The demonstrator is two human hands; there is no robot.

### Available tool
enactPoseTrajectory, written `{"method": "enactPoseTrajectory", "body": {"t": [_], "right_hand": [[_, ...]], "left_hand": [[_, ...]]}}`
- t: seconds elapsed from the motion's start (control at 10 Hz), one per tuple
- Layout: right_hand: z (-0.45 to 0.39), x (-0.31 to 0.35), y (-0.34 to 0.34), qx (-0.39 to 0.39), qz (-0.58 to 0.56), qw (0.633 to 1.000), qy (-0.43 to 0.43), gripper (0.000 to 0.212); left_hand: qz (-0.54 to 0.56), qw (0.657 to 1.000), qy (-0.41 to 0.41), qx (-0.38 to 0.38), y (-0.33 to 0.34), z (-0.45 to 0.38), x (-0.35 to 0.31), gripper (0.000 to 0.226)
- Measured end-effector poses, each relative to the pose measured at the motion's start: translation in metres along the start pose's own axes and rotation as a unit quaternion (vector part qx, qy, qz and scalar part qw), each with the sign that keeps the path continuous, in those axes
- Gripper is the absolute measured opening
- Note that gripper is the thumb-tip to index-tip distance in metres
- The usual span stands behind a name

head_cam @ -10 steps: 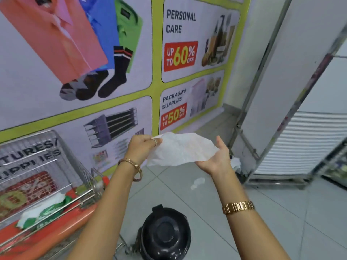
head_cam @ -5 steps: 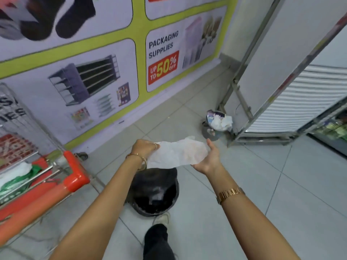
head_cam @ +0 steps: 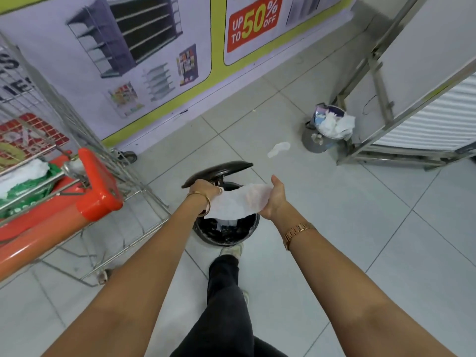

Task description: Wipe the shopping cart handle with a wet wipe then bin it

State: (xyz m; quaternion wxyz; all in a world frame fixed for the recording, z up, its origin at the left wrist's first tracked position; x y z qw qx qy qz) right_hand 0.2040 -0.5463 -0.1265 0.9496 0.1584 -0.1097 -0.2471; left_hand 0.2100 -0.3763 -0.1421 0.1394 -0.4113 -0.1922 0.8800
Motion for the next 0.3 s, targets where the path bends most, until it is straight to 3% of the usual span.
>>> {"method": "enactPoseTrajectory", "body": {"t": [0.2, 0.3], "right_hand": [[-0.009, -0.016, 0.003, -0.052, 0.029, 0.998, 0.024, 0.076], [-0.001, -0.016, 0.004, -0.090, 0.049, 0.995, 0.010, 0.077]], "left_hand": [[0.074, 0.994, -0.073, 0.027, 0.012, -0.010, 0.035, 0.041], [0.073, 0.995, -0.070, 0.017, 0.010, -0.009, 0.040, 0.042]]}}
Point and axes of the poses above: each hand's wrist, its own z-axis away from the middle knuckle, its own y-axis out of the palm, x = y × z, the point moved 4 cm from there along -z, towards the middle knuckle, and after that the axes turned 12 degrees about y, right-handed, at the moved point
